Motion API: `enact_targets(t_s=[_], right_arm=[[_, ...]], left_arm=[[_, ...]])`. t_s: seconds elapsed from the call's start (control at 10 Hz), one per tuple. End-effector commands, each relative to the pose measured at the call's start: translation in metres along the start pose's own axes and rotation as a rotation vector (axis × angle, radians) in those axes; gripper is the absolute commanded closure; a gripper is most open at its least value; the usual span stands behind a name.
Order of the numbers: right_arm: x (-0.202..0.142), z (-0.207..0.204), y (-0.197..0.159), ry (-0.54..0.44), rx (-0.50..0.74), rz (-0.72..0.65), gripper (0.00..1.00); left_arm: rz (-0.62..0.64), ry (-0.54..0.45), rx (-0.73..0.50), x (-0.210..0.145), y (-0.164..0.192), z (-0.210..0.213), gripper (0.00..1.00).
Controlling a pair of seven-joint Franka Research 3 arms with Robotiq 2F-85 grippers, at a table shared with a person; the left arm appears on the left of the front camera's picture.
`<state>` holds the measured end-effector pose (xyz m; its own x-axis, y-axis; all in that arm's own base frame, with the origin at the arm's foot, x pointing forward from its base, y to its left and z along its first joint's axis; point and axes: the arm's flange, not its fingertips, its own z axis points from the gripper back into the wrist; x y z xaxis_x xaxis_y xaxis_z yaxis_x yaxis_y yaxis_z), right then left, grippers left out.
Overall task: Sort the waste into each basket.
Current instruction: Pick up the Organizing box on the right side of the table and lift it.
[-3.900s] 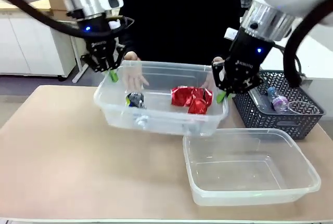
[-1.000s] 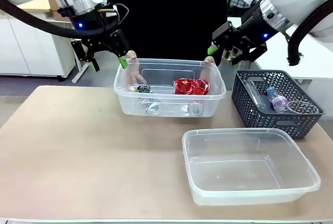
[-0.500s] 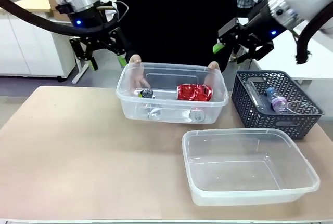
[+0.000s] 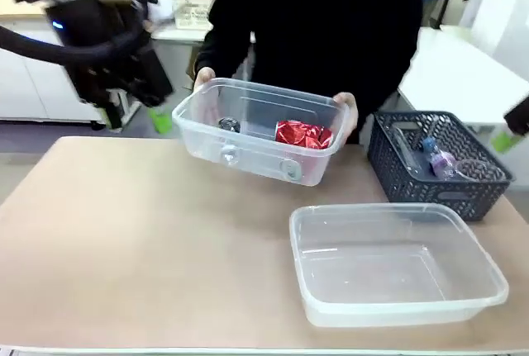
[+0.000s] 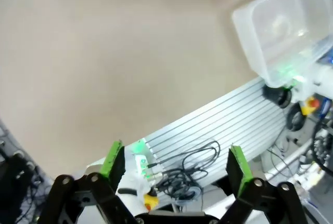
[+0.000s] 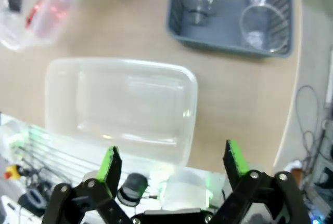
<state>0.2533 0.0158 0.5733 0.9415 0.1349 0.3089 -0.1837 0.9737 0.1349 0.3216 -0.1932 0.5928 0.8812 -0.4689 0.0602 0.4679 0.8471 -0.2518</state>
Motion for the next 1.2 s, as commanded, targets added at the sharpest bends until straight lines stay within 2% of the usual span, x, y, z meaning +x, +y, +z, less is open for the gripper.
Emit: enact_targets(t_s=[0.0, 0.1, 0.2, 0.3, 0.4, 0.5, 0.6, 0.7, 0.8, 0.9, 1.0, 1.1], right_arm=[[0.028, 0.001, 0.017, -0.054, 0.120, -0.057, 0.00], [0.000, 0.000, 0.000, 0.000, 0.000, 0.000, 0.00], [0.011, -0.023, 0.014, 0.145, -0.019, 0.068, 0.00], [0.010, -0.065, 0.020, 0.322, 0.030, 0.075, 0.00], [0.003, -0.103, 0.016, 0.411, -0.033, 0.013, 0.00], [-0.011, -0.128, 0.006, 0.481, -0.011, -0.024, 0.00], [-0.022, -0.141, -0.009, 0.499, -0.057, -0.082, 0.00], [-0.030, -0.129, -0.027, 0.430, -0.091, -0.130, 0.00], [-0.002, -0.126, 0.008, 0.474, -0.005, -0.026, 0.00], [-0.002, -0.126, 0.008, 0.474, -0.005, -0.026, 0.00], [-0.001, -0.133, -0.011, 0.493, -0.033, -0.073, 0.00], [0.004, -0.160, 0.000, 0.551, -0.120, -0.112, 0.00]], left_arm=[[0.059, -0.025, 0.012, 0.013, 0.012, 0.009, 0.00], [0.000, 0.000, 0.000, 0.000, 0.000, 0.000, 0.00], [0.282, -0.056, -0.078, 0.036, -0.033, -0.016, 0.00], [0.401, -0.011, -0.138, 0.058, -0.071, -0.047, 0.00], [0.378, 0.040, -0.169, 0.072, -0.104, -0.086, 0.00], [0.361, 0.116, -0.127, 0.078, -0.137, -0.128, 0.00], [0.305, 0.180, -0.120, 0.075, -0.149, -0.158, 0.00], [0.319, 0.221, -0.096, 0.076, -0.134, -0.168, 0.00], [0.351, 0.138, -0.126, 0.059, -0.149, -0.147, 0.00], [0.351, 0.138, -0.126, 0.059, -0.149, -0.147, 0.00], [0.333, 0.204, -0.123, 0.065, -0.161, -0.187, 0.00], [0.362, 0.082, -0.104, 0.068, -0.177, -0.203, 0.00]])
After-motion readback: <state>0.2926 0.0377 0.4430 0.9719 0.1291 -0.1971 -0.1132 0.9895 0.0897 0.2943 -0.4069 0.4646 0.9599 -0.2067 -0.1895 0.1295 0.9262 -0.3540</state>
